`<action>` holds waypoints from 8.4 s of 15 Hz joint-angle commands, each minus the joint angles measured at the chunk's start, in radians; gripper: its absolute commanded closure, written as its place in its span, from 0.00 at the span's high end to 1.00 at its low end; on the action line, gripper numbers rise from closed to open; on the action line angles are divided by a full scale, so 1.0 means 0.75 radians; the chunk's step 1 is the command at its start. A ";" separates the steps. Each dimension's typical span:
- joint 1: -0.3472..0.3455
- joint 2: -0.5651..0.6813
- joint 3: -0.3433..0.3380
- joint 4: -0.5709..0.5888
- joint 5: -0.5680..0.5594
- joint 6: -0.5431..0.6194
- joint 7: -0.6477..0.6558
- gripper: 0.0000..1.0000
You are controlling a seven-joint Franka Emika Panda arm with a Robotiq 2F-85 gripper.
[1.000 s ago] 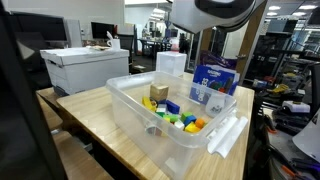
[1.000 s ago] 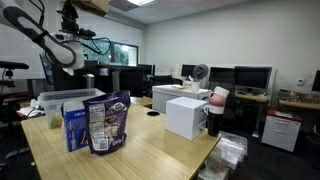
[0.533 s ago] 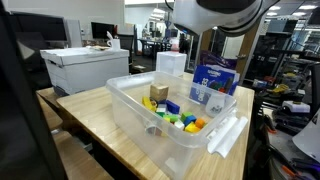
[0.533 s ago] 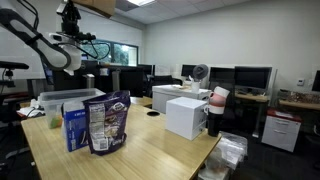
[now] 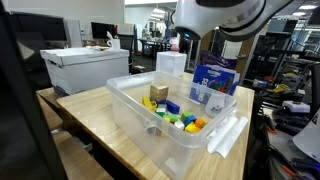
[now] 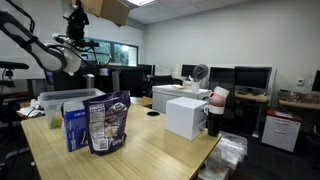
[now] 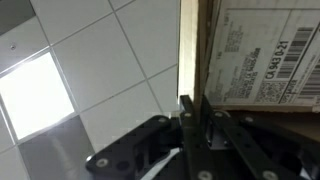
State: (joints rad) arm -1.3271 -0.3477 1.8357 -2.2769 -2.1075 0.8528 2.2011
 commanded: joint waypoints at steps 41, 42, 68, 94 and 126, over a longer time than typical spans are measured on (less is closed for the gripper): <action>-0.378 -0.529 0.043 0.778 1.600 0.641 -0.366 0.04; -0.401 -0.554 0.044 0.802 1.648 0.650 -0.379 0.03; -1.051 -1.256 -0.246 1.629 2.620 0.402 -0.805 0.04; -1.276 -1.279 -0.187 1.899 2.624 0.236 -0.780 0.10; -1.279 -1.285 -0.187 1.903 2.622 0.235 -0.780 0.10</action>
State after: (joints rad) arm -2.2862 -1.3118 1.6952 -0.8499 -0.1410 1.0294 1.6164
